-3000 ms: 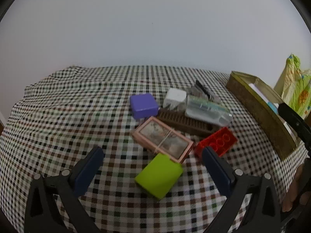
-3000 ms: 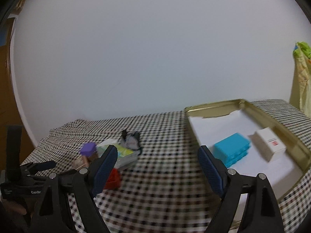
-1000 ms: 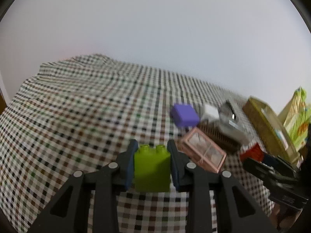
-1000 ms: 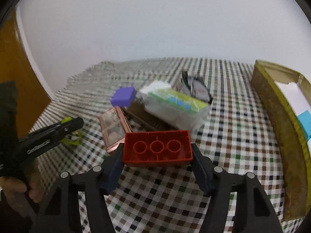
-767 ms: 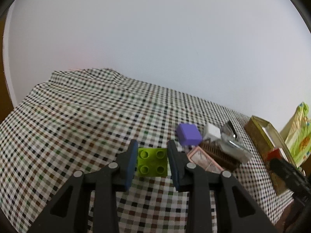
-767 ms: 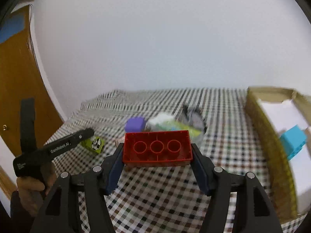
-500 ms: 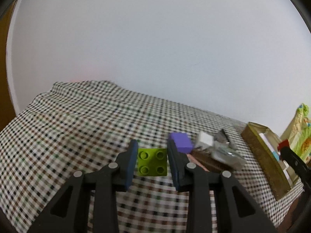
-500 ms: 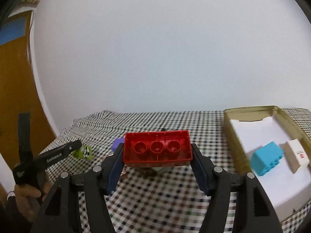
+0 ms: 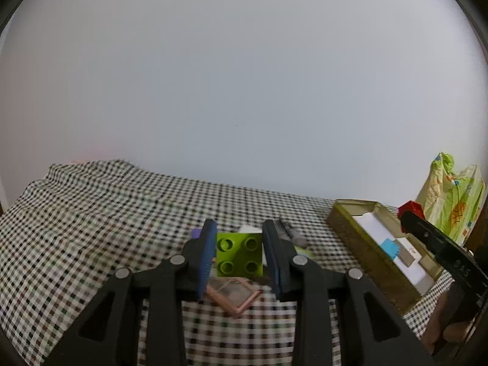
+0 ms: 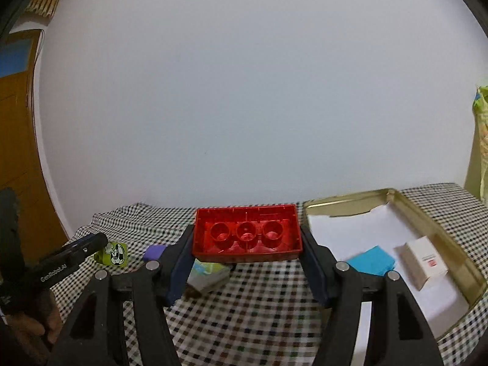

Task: Organize rigid objects
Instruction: 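Lift both bricks and carry them over the gold tray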

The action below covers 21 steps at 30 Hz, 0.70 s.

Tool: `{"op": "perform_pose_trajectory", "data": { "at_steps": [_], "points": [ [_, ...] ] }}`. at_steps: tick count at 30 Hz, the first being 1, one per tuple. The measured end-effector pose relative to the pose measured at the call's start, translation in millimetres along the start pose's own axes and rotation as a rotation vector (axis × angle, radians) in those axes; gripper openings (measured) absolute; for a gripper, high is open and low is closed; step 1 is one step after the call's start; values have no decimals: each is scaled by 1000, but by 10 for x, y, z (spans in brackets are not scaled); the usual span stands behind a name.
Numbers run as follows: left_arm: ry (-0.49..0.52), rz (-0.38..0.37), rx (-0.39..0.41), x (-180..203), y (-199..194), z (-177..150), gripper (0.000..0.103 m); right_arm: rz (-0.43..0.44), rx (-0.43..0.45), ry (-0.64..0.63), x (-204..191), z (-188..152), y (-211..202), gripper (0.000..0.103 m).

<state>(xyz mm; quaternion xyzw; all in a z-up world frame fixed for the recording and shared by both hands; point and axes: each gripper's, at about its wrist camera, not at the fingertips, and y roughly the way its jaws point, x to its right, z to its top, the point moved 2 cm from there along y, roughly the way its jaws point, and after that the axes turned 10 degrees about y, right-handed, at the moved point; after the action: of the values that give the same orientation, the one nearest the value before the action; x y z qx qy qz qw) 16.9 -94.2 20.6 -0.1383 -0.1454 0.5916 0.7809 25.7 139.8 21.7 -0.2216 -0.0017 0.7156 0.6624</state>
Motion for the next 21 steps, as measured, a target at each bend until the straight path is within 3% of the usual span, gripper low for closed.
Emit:
{"op": "perform_pose_trajectory", "data": {
  "at_steps": [10, 21],
  "points": [
    [39, -85, 64, 554, -28, 312, 30, -74, 80, 54, 460, 249, -145, 66],
    [65, -219, 63, 1296, 278, 486, 30, -201, 111, 122, 1211, 487, -238, 66]
  ]
}}
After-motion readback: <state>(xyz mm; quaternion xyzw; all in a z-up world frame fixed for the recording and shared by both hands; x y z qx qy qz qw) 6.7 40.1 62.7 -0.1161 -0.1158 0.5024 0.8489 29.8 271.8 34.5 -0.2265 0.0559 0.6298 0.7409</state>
